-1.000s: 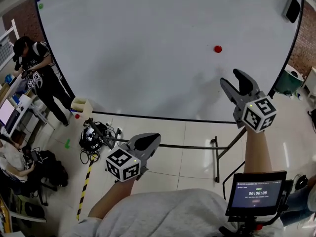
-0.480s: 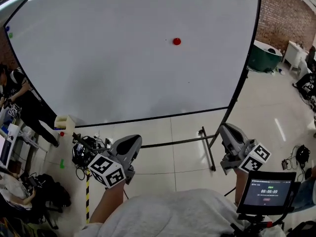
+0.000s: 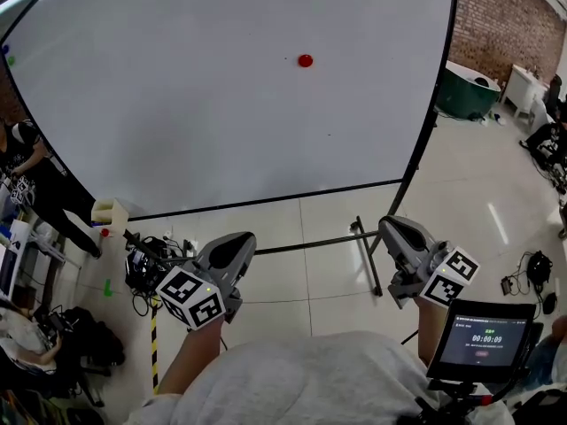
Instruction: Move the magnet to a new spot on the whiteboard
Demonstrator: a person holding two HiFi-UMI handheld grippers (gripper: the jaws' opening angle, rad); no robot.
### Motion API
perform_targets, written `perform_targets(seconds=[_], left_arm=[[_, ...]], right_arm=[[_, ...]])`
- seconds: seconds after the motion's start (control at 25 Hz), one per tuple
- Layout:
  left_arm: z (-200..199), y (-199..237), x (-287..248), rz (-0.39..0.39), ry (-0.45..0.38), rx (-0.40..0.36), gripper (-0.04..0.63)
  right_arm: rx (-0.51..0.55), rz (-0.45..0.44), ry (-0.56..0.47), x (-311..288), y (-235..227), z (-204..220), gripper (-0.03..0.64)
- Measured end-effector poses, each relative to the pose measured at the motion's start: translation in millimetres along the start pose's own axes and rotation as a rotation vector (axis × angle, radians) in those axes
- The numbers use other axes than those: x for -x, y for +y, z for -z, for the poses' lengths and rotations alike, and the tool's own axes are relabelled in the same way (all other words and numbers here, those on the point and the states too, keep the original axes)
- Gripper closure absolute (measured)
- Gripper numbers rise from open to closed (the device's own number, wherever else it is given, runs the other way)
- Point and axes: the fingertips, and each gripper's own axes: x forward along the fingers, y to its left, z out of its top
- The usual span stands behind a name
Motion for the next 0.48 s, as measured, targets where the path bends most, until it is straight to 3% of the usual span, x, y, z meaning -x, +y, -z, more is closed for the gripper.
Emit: perform_targets(seconds=[0.48], left_arm=[[-13.3,-5.3,6.2,-0.020,-0.012,-0.018,0.595]], right_arm=[[-0.008,-0.073,0.038,-19.1,15.2,8.4,0.612]])
